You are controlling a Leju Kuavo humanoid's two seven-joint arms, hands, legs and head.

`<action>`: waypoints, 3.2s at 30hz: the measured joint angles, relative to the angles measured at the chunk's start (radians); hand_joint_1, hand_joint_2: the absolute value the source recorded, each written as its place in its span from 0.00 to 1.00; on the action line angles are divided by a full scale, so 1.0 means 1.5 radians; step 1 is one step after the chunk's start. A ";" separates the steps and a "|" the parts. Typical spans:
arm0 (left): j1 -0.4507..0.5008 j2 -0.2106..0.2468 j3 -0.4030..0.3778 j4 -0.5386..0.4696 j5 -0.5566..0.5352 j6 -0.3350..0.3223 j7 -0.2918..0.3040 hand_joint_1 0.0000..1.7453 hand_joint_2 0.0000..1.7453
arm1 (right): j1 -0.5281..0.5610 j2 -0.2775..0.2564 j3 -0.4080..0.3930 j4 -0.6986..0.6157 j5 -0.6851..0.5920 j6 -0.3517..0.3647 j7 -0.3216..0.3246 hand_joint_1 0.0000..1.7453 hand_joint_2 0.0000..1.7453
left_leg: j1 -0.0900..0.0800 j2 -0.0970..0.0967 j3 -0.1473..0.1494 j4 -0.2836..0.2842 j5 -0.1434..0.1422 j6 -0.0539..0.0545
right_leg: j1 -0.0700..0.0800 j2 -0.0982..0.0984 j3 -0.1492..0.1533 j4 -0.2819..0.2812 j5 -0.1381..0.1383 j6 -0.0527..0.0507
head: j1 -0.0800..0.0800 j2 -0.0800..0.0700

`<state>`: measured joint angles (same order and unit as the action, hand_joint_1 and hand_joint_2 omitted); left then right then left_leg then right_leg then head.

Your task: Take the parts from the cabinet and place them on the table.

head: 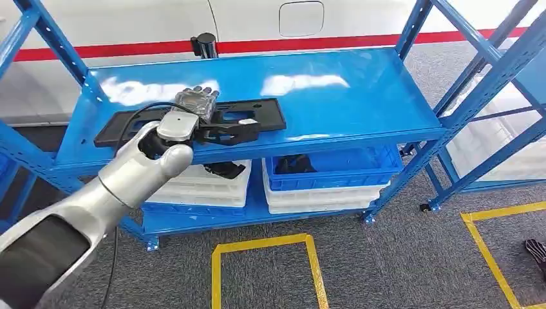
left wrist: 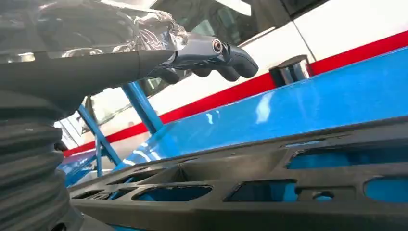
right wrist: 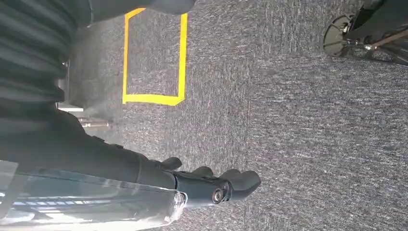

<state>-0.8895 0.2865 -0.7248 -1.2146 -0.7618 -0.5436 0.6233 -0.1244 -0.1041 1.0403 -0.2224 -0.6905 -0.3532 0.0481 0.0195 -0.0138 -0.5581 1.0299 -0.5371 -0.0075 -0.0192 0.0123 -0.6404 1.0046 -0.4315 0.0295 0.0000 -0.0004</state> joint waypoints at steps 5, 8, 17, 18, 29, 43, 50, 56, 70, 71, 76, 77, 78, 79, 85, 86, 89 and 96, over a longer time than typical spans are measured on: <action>0.003 -0.016 0.025 0.006 -0.005 -0.004 0.000 0.00 1.00 | 0.000 0.000 0.000 0.000 0.001 0.000 0.000 0.00 1.00 | 0.000 0.001 0.000 0.000 0.000 0.000 | 0.000 0.000 0.000 0.000 0.000 0.000 | 0.000 0.000; 0.005 -0.024 0.035 0.009 -0.004 -0.003 0.000 0.00 1.00 | 0.000 0.000 0.000 0.000 0.001 -0.002 0.000 0.00 1.00 | 0.000 0.001 0.000 0.000 0.000 0.000 | 0.000 0.000 0.000 0.000 0.000 0.000 | 0.000 0.000; 0.007 -0.039 0.053 0.014 -0.003 -0.001 0.000 0.00 1.00 | 0.000 -0.001 0.000 0.000 0.005 -0.003 0.000 0.00 1.00 | 0.000 0.002 0.000 0.000 0.000 0.000 | 0.000 0.000 0.000 0.000 0.000 0.000 | 0.000 0.000; 0.007 -0.039 0.053 0.014 -0.003 -0.001 0.000 0.00 1.00 | 0.000 -0.001 0.000 0.000 0.005 -0.003 0.000 0.00 1.00 | 0.000 0.002 0.000 0.000 0.000 0.000 | 0.000 0.000 0.000 0.000 0.000 0.000 | 0.000 0.000; 0.006 -0.058 0.063 0.028 0.020 0.024 0.000 0.00 1.00 | 0.000 -0.006 0.000 0.000 0.007 -0.005 0.000 0.00 1.00 | 0.000 0.002 0.000 0.000 0.000 0.000 | 0.000 0.000 0.000 0.000 0.000 0.000 | 0.000 0.000; -0.046 -0.123 0.058 0.158 0.061 0.079 0.000 0.00 1.00 | -0.019 -0.043 0.002 -0.001 0.055 0.011 0.034 0.00 1.00 | 0.000 -0.001 0.000 0.000 0.000 0.000 | 0.000 0.000 0.000 0.000 0.000 0.000 | 0.000 0.000; -0.088 -0.170 0.049 0.266 0.086 0.107 0.000 0.00 1.00 | -0.048 -0.073 0.011 -0.017 0.092 0.019 0.058 0.00 1.00 | 0.000 -0.002 0.000 0.000 0.000 0.000 | 0.000 0.000 0.000 0.000 0.000 0.001 | 0.000 0.000; -0.098 -0.189 0.042 0.302 0.118 0.120 0.000 0.00 1.00 | -0.053 -0.086 0.018 -0.034 0.118 0.016 0.060 0.00 1.00 | 0.000 -0.001 0.000 0.000 0.000 0.000 | 0.000 0.000 0.000 0.000 0.000 0.001 | -0.001 0.000; -0.102 -0.194 0.008 0.350 0.129 0.141 0.000 0.00 1.00 | -0.065 -0.081 0.018 -0.049 0.161 0.029 0.062 0.00 1.00 | 0.000 0.004 0.001 0.000 0.000 0.000 | 0.000 0.001 0.000 0.000 0.000 0.001 | -0.001 0.000; -0.105 -0.196 0.006 0.355 0.123 0.139 0.000 0.00 1.00 | -0.066 -0.082 0.018 -0.050 0.165 0.030 0.065 0.00 1.00 | 0.000 0.004 0.000 0.000 0.000 0.000 | 0.000 0.001 0.000 0.000 0.000 0.001 | -0.001 0.000; -0.119 -0.201 0.000 0.378 0.092 0.114 0.000 0.00 1.00 | -0.073 -0.086 0.018 -0.051 0.180 0.032 0.071 0.00 1.00 | 0.000 0.005 0.001 0.000 0.000 0.000 | 0.000 0.002 0.000 0.000 0.000 0.001 | -0.001 0.000; -0.121 -0.201 -0.001 0.382 0.088 0.111 0.000 0.00 1.00 | -0.074 -0.086 0.018 -0.051 0.181 0.032 0.072 0.00 1.00 | 0.000 0.005 0.001 0.000 0.000 0.000 | 0.000 0.002 0.000 0.000 0.000 0.001 | -0.001 0.000; -0.123 -0.201 -0.002 0.386 0.086 0.109 0.000 0.00 1.00 | -0.075 -0.085 0.018 -0.052 0.182 0.032 0.072 0.00 1.00 | 0.000 0.005 0.001 0.000 0.000 0.000 | 0.000 0.002 0.000 0.000 0.000 0.001 | -0.001 0.000; -0.124 -0.201 -0.002 0.389 0.085 0.107 0.000 0.00 1.00 | -0.075 -0.085 0.018 -0.053 0.184 0.032 0.072 0.00 1.00 | 0.000 0.005 0.001 0.000 0.000 0.000 | 0.000 0.002 0.000 0.000 0.000 0.001 | -0.001 0.000; -0.125 -0.201 -0.003 0.405 0.072 0.104 0.000 0.00 1.00 | -0.078 -0.085 0.018 -0.056 0.188 0.032 0.075 0.00 1.00 | 0.000 0.005 0.001 0.000 0.000 0.000 | 0.000 0.002 0.000 0.001 0.000 0.001 | -0.001 0.000; -0.125 -0.202 -0.003 0.407 0.062 0.102 0.000 0.00 1.00 | -0.078 -0.085 0.018 -0.056 0.190 0.033 0.076 0.00 1.00 | 0.000 0.005 0.001 0.000 0.000 0.000 | 0.000 0.002 0.000 0.001 0.000 0.001 | -0.001 0.000; -0.125 -0.202 -0.002 0.413 0.044 0.094 0.000 0.00 1.00 | -0.079 -0.084 0.018 -0.056 0.200 0.035 0.078 0.00 1.00 | 0.000 0.006 0.001 0.000 0.000 0.000 | 0.000 0.002 0.000 0.001 0.000 0.001 | -0.001 0.000; -0.124 -0.201 0.010 0.420 0.022 0.088 0.000 0.00 1.00 | -0.079 -0.078 0.016 -0.056 0.210 0.036 0.078 0.00 1.00 | 0.000 0.007 0.001 0.000 0.000 0.000 | 0.000 0.002 0.000 0.001 0.000 0.001 | -0.001 0.000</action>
<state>-1.0758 -0.0149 -0.7103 -0.5844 -0.7286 -0.4108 0.6233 -0.2431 -0.2216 1.0647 -0.3063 -0.3761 -0.2991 0.1656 0.0192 -0.0039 -0.5569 1.0298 -0.5373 -0.0074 -0.0195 0.0159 -0.6404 1.0057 -0.4311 0.0305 -0.0011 -0.0004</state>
